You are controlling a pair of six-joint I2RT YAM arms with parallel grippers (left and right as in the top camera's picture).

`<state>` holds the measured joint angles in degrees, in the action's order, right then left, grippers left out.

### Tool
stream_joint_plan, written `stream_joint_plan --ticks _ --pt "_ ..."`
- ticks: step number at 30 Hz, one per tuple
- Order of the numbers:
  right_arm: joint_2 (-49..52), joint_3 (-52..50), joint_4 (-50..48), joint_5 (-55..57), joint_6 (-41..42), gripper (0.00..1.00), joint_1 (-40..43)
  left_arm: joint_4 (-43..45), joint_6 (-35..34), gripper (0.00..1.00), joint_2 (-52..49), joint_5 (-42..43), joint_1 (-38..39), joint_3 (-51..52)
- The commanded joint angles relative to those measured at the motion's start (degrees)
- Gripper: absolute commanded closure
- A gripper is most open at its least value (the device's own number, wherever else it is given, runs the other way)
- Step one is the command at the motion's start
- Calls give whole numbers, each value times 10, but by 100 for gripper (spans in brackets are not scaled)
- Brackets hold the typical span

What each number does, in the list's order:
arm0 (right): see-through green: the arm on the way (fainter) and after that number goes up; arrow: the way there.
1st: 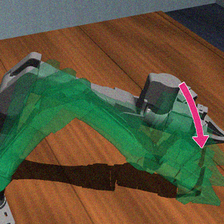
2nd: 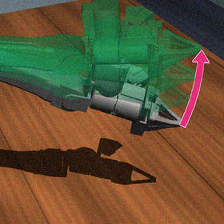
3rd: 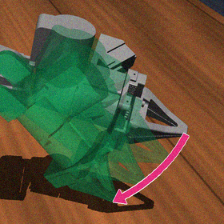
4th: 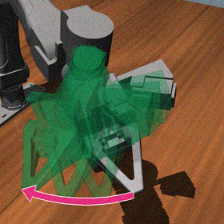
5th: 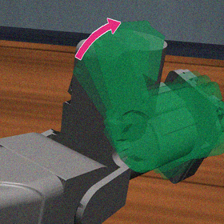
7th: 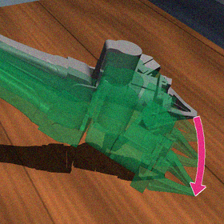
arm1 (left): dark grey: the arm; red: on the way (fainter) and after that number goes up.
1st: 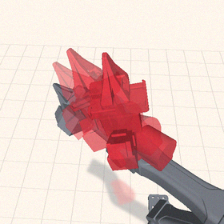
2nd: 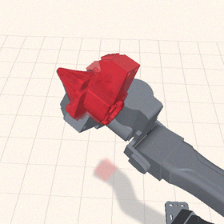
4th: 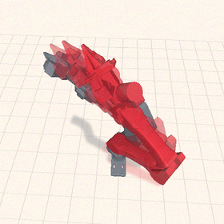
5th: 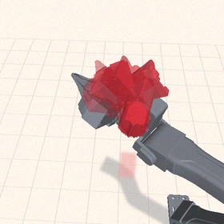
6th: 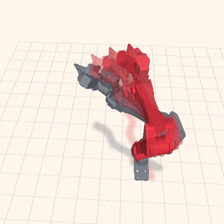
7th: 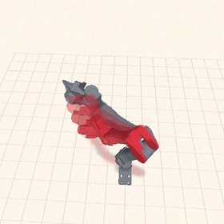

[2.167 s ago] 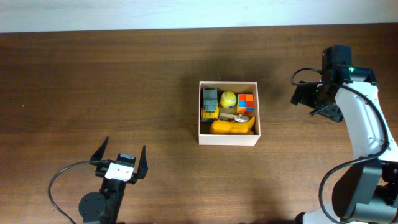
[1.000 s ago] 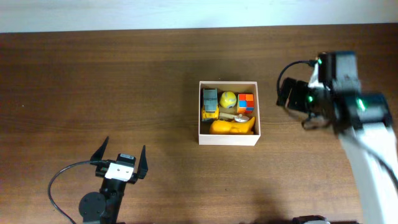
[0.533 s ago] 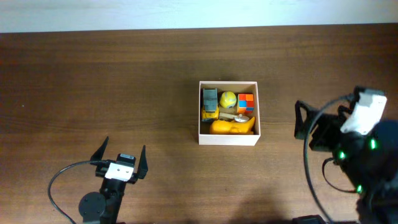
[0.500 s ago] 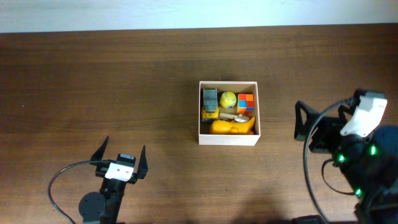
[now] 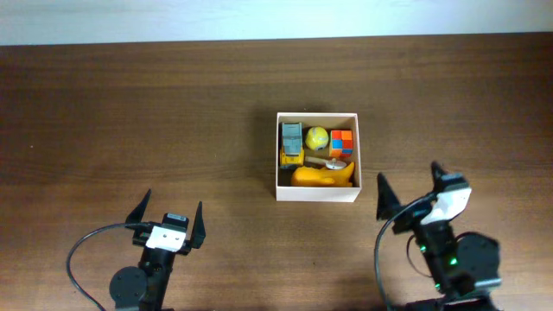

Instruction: Pack container

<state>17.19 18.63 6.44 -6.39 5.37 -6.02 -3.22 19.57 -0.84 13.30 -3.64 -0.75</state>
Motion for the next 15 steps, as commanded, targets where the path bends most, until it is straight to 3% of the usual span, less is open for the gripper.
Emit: stream_joint_plan --ticks 1,15 --pt "-58 -57 -11 -10 -9 1 -3 -3 7 1 5 0 -3 3" --pt "-170 -141 40 -11 -71 1 -2 -3 7 1 5 0 -3 3"
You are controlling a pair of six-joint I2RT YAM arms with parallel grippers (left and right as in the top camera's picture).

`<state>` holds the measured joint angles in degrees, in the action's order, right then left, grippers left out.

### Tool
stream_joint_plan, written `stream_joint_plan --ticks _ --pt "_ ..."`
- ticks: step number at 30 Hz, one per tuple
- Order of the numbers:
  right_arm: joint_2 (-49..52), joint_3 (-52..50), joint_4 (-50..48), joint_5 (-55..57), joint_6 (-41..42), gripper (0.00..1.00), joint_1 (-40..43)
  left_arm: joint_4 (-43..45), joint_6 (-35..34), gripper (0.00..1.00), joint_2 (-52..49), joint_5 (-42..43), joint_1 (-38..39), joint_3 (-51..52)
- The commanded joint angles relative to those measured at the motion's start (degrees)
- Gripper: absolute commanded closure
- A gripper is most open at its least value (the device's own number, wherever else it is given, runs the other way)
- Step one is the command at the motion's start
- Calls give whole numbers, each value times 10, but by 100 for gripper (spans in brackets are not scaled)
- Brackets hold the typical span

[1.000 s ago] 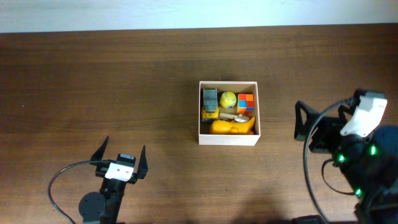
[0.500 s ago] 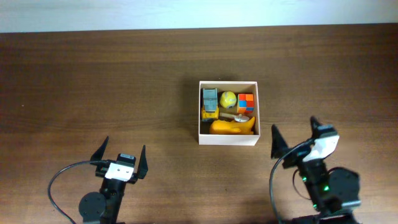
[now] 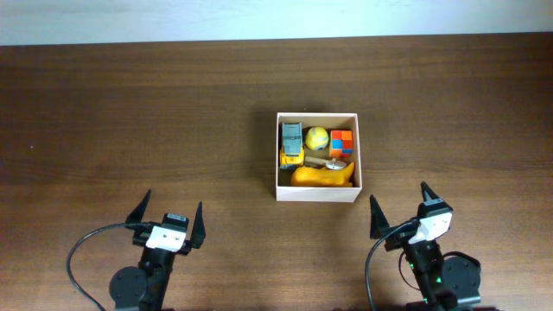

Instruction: Pack container

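A white open box (image 3: 278, 155) stands on the brown table, right of centre. Inside it lie a grey and yellow toy truck (image 3: 292, 143), a yellow ball (image 3: 317, 137), a multicoloured cube (image 3: 342, 142), a small brown and silver piece (image 3: 328, 162) and a yellow banana-like toy (image 3: 322, 176). My left gripper (image 3: 173, 212) rests open near the front edge, far left of the box, with nothing between its fingers. My right gripper (image 3: 400, 206) stands open near the front right, just below the box's right corner, also holding nothing.
Black cables (image 3: 79, 255) loop beside both arm bases at the front edge. A pale wall strip (image 3: 276, 17) runs behind the table's far edge.
My right gripper has drawn back toward the front edge and slightly left, away from the box. The left arm and the box contents stand as before.
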<state>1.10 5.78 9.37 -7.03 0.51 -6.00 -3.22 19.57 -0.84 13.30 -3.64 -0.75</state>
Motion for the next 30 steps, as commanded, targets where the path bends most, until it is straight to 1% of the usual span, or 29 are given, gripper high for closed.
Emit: stream_joint_plan --ticks 1,5,11,30 --pt "-9 -16 20 -5 -26 1 -2 -3 7 1 5 0 -3 3" --pt "-9 -21 29 -5 -48 1 1 -3 7 1 5 0 -3 3" --pt "-9 -21 29 -3 -48 1 20 -3 7 1 5 0 -3 3" --pt "-9 -21 28 -3 -48 1 19 -3 7 1 5 0 -3 3"
